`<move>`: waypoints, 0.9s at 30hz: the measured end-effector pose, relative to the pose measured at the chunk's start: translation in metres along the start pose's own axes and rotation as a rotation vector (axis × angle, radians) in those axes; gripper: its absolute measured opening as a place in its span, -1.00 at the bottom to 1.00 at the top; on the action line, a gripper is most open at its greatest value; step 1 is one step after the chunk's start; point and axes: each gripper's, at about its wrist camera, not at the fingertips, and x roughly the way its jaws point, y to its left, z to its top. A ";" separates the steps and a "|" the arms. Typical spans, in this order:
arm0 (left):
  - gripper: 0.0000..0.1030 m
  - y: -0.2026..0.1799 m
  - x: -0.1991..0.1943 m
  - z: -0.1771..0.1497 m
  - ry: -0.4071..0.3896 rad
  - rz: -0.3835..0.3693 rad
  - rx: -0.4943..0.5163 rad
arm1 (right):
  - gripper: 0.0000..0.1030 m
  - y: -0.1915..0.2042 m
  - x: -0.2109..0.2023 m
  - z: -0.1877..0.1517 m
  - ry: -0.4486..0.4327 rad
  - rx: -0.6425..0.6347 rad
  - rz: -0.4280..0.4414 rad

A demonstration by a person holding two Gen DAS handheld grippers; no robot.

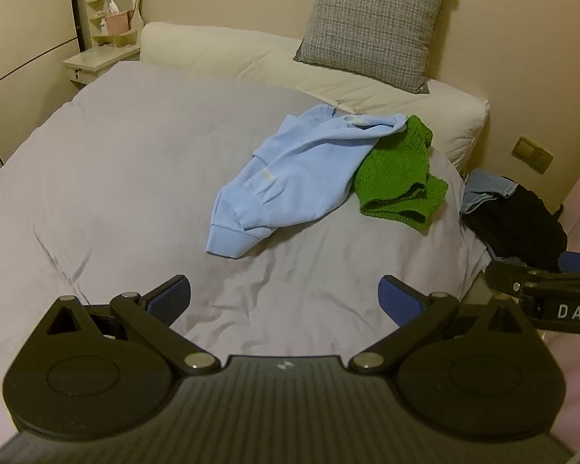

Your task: Fold clothes

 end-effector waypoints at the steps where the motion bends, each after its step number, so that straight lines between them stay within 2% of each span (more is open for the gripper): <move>1: 0.98 0.000 0.002 0.000 0.003 0.003 0.005 | 1.00 0.000 0.002 0.000 0.006 -0.001 0.000; 6: 0.98 0.002 0.009 0.003 0.020 0.019 0.024 | 1.00 -0.001 0.015 0.003 0.032 0.017 -0.009; 27: 0.98 0.010 0.020 0.016 0.016 0.025 0.034 | 1.00 0.009 0.023 0.014 0.035 0.012 -0.029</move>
